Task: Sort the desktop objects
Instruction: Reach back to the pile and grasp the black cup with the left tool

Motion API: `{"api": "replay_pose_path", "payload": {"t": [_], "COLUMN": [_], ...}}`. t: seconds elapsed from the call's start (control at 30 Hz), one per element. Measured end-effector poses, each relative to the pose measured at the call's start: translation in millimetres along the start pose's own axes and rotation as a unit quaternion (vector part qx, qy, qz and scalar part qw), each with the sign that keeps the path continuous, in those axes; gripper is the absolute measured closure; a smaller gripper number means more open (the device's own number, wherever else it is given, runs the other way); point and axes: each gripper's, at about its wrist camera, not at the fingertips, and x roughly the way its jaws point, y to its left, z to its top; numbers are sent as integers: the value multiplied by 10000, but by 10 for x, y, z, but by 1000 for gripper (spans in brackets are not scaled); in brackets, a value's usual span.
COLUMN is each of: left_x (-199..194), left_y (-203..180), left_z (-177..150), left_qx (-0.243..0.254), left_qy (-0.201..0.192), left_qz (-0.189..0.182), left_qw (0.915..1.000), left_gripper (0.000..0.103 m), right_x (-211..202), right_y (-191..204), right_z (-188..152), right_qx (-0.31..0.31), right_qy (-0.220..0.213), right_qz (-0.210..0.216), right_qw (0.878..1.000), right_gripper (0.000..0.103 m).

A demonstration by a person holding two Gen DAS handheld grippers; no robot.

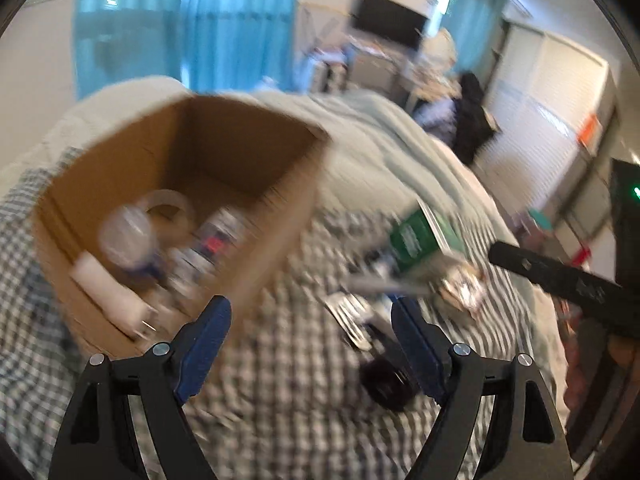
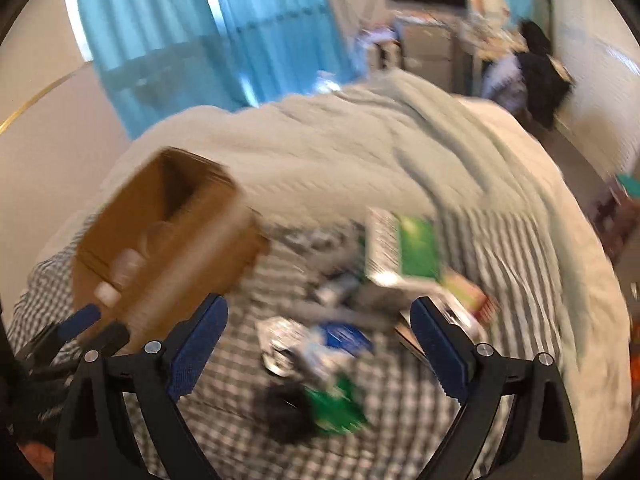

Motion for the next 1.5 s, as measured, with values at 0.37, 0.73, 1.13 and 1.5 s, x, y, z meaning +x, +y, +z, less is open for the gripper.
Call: {"api": "replay_pose_path", "payload": {"t": [0.37, 0.73, 1.13, 1.5], "left_x": [731, 1199, 1034, 797], "left_y": [-664, -646, -532, -147], "left_z": [-762, -654, -771, -840], "left_qx": [738, 607, 559, 299], "left_qy": [1134, 1405, 1686, 1649], "left_qz": [-380, -485, -718, -509], "left_qw": [9901, 9870, 9815, 9845], "left_gripper": [18, 18, 38, 50], "right_x": [288, 367, 493, 811], "right_y": [-594, -600, -486, -104], "right_z": [-573, -711, -817, -877], "right_qx": [416, 148, 21, -343], "right_qy": [646, 767, 985, 1290], "right_qz": [-160, -35, 165, 492], "right_qw": [9969, 9969, 9950, 9898], "right_gripper": [10, 10, 10, 10]}}
